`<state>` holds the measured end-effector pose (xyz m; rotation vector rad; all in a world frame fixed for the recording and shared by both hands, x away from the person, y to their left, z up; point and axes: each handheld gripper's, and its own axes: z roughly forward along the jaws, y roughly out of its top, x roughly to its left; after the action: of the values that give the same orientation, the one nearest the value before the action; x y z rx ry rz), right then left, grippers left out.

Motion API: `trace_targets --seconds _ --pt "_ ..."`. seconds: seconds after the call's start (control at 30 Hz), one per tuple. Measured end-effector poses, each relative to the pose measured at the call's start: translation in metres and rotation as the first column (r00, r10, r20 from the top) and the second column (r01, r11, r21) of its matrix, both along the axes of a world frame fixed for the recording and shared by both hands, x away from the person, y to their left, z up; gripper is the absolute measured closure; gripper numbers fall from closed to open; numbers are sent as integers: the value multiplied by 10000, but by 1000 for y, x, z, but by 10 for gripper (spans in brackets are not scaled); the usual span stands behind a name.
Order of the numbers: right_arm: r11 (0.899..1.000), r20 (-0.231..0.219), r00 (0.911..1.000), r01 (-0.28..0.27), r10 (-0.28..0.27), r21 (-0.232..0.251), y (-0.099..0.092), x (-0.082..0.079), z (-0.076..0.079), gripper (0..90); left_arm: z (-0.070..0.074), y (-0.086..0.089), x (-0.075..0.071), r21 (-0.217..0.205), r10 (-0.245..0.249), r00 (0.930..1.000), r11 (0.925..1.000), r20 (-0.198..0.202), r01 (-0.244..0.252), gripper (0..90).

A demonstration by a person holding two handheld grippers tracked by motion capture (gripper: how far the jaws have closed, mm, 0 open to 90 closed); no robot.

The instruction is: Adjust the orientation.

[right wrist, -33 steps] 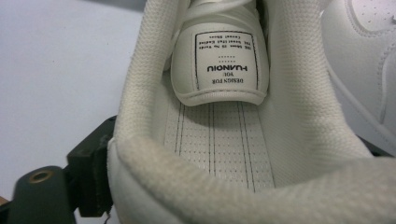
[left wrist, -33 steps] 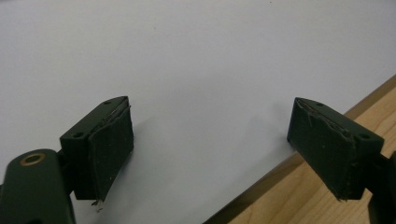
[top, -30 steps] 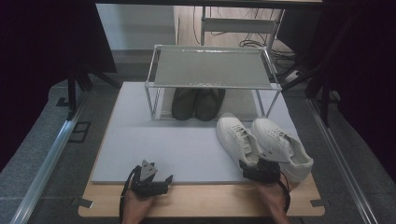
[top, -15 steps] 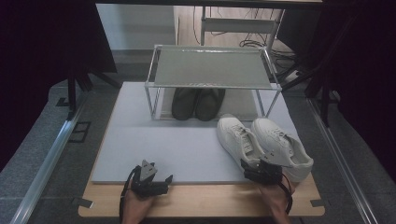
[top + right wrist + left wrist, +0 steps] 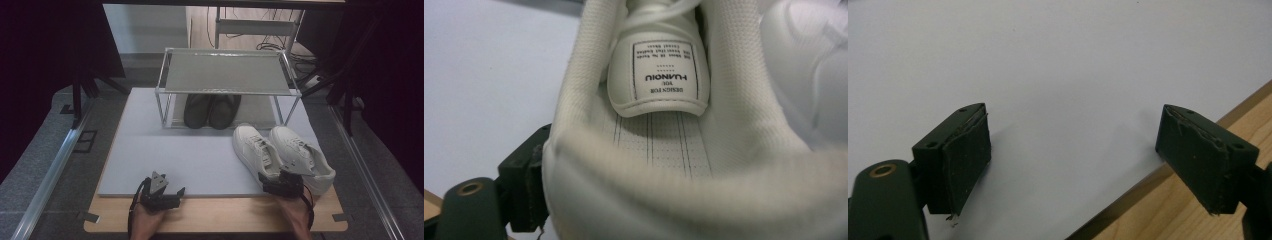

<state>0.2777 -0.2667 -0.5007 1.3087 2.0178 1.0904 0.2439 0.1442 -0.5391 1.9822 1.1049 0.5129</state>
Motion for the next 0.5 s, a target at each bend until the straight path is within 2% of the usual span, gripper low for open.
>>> trace_targets --seconds 0.1,0.4,0.5 --pt "10000 75 9999 -75 76 -50 0 3 -4 113 0 0 0 -2 -1 10000 10000 -1 1 142" --pt "10000 -708 9975 -31 28 -35 4 15 2 78 0 0 0 -1 -3 10000 10000 -2 3 142" --pt "10000 -798 9968 -6 9 43 3 16 4 74 0 0 0 -1 -3 10000 10000 1 3 142"
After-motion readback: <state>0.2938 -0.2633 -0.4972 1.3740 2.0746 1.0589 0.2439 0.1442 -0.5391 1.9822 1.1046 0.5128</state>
